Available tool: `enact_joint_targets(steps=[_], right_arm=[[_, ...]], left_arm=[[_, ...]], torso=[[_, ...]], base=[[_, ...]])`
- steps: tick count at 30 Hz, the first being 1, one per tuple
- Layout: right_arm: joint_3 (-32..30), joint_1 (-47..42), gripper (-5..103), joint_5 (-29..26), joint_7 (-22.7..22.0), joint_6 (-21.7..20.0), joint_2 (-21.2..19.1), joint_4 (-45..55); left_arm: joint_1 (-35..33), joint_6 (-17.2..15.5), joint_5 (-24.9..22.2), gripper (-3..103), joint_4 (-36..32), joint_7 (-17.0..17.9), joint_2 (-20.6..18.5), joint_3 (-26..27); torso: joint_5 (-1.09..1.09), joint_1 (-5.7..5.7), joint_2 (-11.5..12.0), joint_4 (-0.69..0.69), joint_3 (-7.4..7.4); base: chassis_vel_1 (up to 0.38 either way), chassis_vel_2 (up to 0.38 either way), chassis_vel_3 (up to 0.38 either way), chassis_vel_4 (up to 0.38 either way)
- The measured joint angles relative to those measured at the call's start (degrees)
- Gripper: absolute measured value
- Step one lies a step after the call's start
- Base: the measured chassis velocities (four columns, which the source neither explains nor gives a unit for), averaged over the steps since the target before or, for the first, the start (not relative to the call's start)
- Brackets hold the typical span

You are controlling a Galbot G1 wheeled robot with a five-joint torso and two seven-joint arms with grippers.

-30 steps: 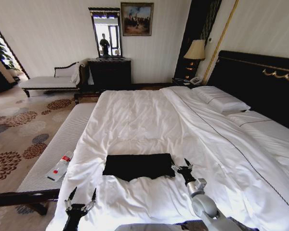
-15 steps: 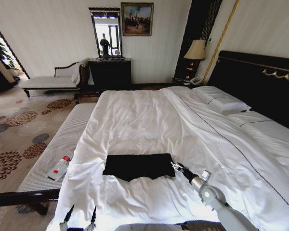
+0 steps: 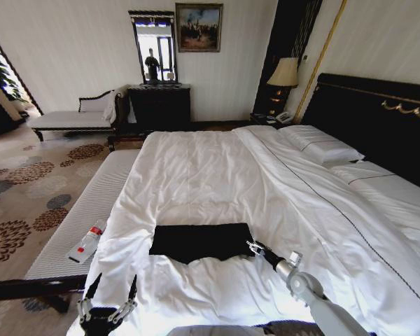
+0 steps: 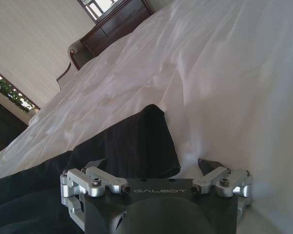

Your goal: Fold the clothes on the bed.

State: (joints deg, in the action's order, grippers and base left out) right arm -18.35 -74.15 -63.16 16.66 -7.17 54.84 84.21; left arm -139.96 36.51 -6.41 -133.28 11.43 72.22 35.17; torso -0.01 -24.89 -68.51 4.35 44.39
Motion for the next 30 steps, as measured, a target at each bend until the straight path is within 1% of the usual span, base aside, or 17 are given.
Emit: enact_joint_targets(steps=[7, 8, 9, 10, 11, 12, 13, 17, 18, 21, 22, 23, 24, 25, 26, 29, 30], right_arm=[[1.8, 3.5, 100, 0.3, 1.7, -0.8, 1.0, -3.4], [2.0, 3.7, 102, 0.4, 1.9, -0.8, 1.1, -3.7], [2.0, 3.7, 102, 0.4, 1.9, -0.8, 1.1, -3.7], [2.1, 3.8, 99, 0.4, 2.1, -0.8, 1.2, -3.8], [2.2, 3.8, 99, 0.4, 2.2, -0.8, 1.2, -3.9], [2.3, 4.0, 94, 0.3, 2.5, -0.9, 1.4, -4.4], [2.3, 4.0, 94, 0.3, 2.5, -0.9, 1.4, -4.4], [2.5, 3.9, 74, 0.3, 3.8, -0.9, 1.6, -4.8], [2.5, 3.9, 74, 0.3, 3.8, -0.9, 1.6, -4.8], [2.6, 3.6, 57, 0.3, 4.1, -0.9, 2.0, -4.3], [2.6, 3.6, 57, 0.3, 4.1, -0.9, 2.0, -4.3], [2.6, 3.5, 51, 0.3, 4.2, -0.9, 2.1, -4.1], [2.7, 3.5, 51, 0.3, 4.3, -0.9, 2.2, -4.0], [2.8, 3.5, 46, 0.4, 4.4, -0.9, 2.3, -3.8], [2.8, 3.5, 46, 0.4, 4.4, -0.9, 2.3, -3.8], [2.8, 3.5, 30, 0.8, 4.4, -0.9, 2.8, -3.4], [2.8, 3.5, 30, 0.8, 4.4, -0.9, 2.8, -3.4]], left_arm=[[0.1, 0.0, 0.0, 100, 0.2, 0.0, 0.0, 0.0], [0.1, 0.0, 0.0, 100, 0.2, 0.0, 0.0, 0.0], [0.1, 0.0, 0.0, 100, 0.2, 0.0, 0.0, 0.0], [0.1, 0.0, 0.0, 100, 0.2, 0.0, 0.0, 0.0], [0.1, 0.0, 0.0, 100, 0.2, 0.0, 0.0, 0.0], [0.1, -0.1, 0.0, 100, 0.2, 0.0, 0.0, 0.0], [0.1, -0.1, 0.0, 100, 0.2, 0.0, 0.0, 0.0], [0.2, -0.1, 0.0, 100, 0.3, 0.0, 0.0, 0.0], [0.2, -0.1, 0.0, 100, 0.3, 0.0, 0.0, 0.0], [0.2, -0.1, 0.0, 100, 0.3, 0.0, 0.0, 0.0], [0.2, -0.1, 0.0, 100, 0.3, 0.0, 0.0, 0.0], [0.2, -0.1, 0.0, 100, 0.3, 0.0, 0.0, 0.0], [0.2, -0.1, 0.0, 100, 0.3, 0.0, 0.0, 0.0], [0.2, -0.1, 0.0, 100, 0.3, 0.0, 0.0, 0.0], [0.2, -0.1, 0.0, 100, 0.3, 0.0, 0.0, 0.0], [0.2, -0.1, 0.0, 100, 0.3, 0.0, 0.0, 0.0], [0.2, -0.1, 0.0, 100, 0.3, 0.0, 0.0, 0.0]], torso=[[0.0, 0.0, 0.0, 0.0, 0.0], [0.0, 0.0, 0.0, 0.01, 0.0], [0.0, 0.0, 0.0, 0.01, 0.0], [0.0, 0.0, 0.0, 0.01, 0.0], [0.0, 0.0, 0.0, 0.01, 0.0], [0.0, 0.0, 0.0, 0.01, 0.0], [0.0, 0.0, 0.0, 0.01, 0.0], [0.01, 0.0, 0.0, 0.0, 0.0], [0.01, 0.0, 0.0, 0.0, 0.0], [0.02, 0.0, 0.0, 0.0, 0.0], [0.02, 0.0, 0.0, 0.0, 0.0], [0.02, 0.0, 0.0, 0.0, 0.0], [0.02, 0.0, 0.0, -0.01, 0.0], [0.02, 0.0, 0.0, 0.0, 0.0], [0.02, 0.0, 0.0, 0.0, 0.0], [0.03, 0.0, 0.0, 0.0, 0.0], [0.03, 0.0, 0.0, 0.0, 0.0]], base=[[0.0, 0.0, 0.0, 0.0], [0.0, 0.0, 0.0, 0.0], [0.0, 0.0, 0.0, 0.0], [0.0, 0.0, 0.0, 0.0], [0.0, 0.0, 0.0, 0.0], [0.0, 0.0, 0.0, 0.0], [0.0, 0.0, 0.0, 0.0], [0.0, 0.0, 0.0, 0.0], [0.0, 0.0, 0.0, 0.0], [0.0, 0.0, 0.0, 0.0], [0.0, 0.0, 0.0, 0.0], [0.0, 0.0, 0.0, 0.0], [0.0, 0.0, 0.0, 0.0], [0.0, 0.0, 0.0, 0.0], [0.0, 0.0, 0.0, 0.0], [0.0, 0.0, 0.0, 0.0], [0.0, 0.0, 0.0, 0.0]])
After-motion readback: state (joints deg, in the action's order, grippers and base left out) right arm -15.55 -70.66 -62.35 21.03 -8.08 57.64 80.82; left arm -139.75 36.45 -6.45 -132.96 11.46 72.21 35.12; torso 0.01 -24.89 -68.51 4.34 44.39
